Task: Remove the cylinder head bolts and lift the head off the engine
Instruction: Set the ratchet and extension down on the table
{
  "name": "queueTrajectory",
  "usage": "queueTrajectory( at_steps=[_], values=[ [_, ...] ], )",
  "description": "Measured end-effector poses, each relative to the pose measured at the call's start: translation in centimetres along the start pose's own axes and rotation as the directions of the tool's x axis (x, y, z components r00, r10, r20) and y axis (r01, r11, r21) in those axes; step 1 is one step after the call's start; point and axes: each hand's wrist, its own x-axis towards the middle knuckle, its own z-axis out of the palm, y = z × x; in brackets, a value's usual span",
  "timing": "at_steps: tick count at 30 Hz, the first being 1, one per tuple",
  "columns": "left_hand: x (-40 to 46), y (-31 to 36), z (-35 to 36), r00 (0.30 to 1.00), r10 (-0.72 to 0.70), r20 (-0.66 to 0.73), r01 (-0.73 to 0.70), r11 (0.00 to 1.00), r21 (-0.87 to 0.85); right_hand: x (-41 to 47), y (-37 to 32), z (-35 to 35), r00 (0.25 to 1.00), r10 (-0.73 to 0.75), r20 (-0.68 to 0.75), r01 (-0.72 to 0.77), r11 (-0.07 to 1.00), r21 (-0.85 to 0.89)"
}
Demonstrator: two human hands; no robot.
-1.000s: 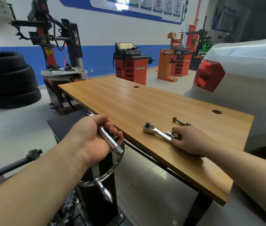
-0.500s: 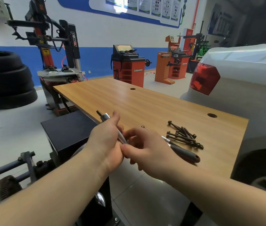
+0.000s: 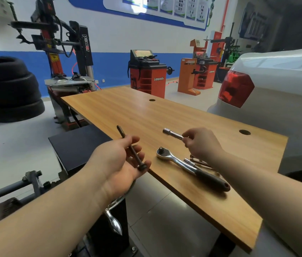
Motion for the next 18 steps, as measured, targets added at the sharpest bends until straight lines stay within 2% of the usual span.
queueTrajectory(
  at_steps=[3, 6, 9, 15, 18],
  values=[
    [0.1, -0.8, -0.2, 1.000, -0.008, -0.030, 0.008, 1.000, -0.013, 1.4, 1.9, 3.0, 0.999, 0.037, -0.006, -0.037, 0.958, -0.285],
    [0.3, -1.5, -0.4, 0.999, -0.044, -0.014, 0.043, 0.998, -0.039, 1.9, 3.0, 4.9, 1.000, -0.010, -0.025, 0.001, 0.940, -0.341],
    [0.7, -1.8, -0.5, 0.998, -0.062, -0.023, 0.061, 0.997, -0.048, 2.1, 3.3, 5.5, 0.995, -0.094, 0.022, 0.095, 0.897, -0.431],
    [0.9, -1.8, -0.8, 0.997, -0.081, 0.003, 0.081, 0.996, -0.041, 1.9, 3.4, 5.6, 0.987, -0.141, 0.079, 0.161, 0.902, -0.400],
    [0.7, -2.0, -1.0, 0.997, -0.072, 0.032, 0.072, 0.997, -0.010, 1.3, 2.9, 4.4, 0.991, -0.127, 0.029, 0.129, 0.925, -0.356]
  ],
)
